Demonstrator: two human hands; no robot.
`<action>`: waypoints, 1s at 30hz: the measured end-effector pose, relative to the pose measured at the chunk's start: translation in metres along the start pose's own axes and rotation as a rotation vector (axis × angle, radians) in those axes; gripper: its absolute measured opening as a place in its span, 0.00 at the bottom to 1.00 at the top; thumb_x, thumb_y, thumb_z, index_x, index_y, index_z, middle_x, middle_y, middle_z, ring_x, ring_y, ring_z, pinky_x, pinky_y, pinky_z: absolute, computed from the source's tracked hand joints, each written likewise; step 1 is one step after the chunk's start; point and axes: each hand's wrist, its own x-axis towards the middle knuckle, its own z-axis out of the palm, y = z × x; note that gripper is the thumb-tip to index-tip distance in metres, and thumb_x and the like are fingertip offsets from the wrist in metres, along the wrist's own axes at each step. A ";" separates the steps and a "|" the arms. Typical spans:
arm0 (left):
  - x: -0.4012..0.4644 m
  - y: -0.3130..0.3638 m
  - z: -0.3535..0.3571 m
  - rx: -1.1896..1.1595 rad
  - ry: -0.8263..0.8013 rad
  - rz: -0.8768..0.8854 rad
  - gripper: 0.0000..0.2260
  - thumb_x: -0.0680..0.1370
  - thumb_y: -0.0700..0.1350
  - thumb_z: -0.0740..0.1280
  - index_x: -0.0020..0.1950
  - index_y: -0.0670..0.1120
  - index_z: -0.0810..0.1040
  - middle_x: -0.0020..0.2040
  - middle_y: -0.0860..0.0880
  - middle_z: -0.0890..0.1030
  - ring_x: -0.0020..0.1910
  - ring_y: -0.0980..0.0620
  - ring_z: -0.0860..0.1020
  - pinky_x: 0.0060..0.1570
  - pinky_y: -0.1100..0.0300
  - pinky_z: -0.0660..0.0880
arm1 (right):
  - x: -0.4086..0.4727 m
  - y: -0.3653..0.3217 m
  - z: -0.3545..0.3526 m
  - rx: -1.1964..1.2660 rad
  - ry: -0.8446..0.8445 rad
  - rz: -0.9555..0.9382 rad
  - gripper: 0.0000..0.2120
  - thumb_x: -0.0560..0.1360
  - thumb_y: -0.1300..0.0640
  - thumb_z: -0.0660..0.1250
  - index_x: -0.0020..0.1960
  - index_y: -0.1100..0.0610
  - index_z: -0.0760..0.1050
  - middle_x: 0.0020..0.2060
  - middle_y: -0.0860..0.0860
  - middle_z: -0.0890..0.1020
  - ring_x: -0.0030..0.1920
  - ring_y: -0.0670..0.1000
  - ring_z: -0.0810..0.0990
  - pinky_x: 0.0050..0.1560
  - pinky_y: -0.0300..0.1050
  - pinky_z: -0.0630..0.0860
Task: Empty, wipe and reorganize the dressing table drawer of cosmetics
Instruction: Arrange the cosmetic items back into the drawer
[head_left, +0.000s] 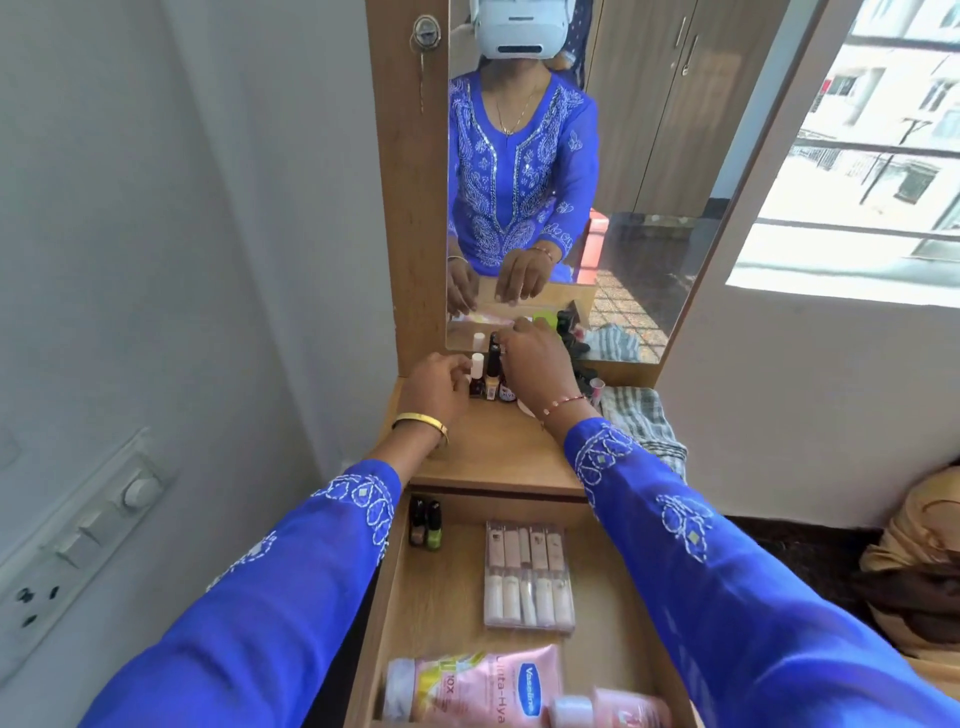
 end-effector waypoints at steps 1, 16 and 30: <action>0.005 0.001 0.001 0.009 -0.012 -0.007 0.13 0.76 0.37 0.61 0.57 0.42 0.79 0.55 0.40 0.79 0.53 0.40 0.77 0.51 0.54 0.72 | 0.006 0.000 0.000 -0.054 -0.047 -0.022 0.12 0.72 0.68 0.59 0.53 0.63 0.76 0.49 0.61 0.79 0.55 0.62 0.74 0.51 0.53 0.70; 0.041 0.002 0.033 0.024 -0.134 -0.084 0.15 0.76 0.36 0.57 0.60 0.43 0.77 0.57 0.38 0.80 0.55 0.38 0.77 0.50 0.55 0.72 | 0.031 -0.002 0.020 -0.245 -0.262 -0.033 0.12 0.78 0.60 0.56 0.56 0.58 0.76 0.54 0.56 0.80 0.61 0.59 0.72 0.62 0.50 0.65; 0.007 -0.009 0.020 -0.171 0.117 -0.100 0.10 0.76 0.37 0.63 0.54 0.42 0.80 0.52 0.40 0.82 0.52 0.41 0.78 0.50 0.54 0.73 | -0.011 -0.008 0.004 0.109 -0.124 0.036 0.11 0.73 0.64 0.62 0.53 0.58 0.78 0.50 0.58 0.80 0.54 0.60 0.75 0.52 0.51 0.71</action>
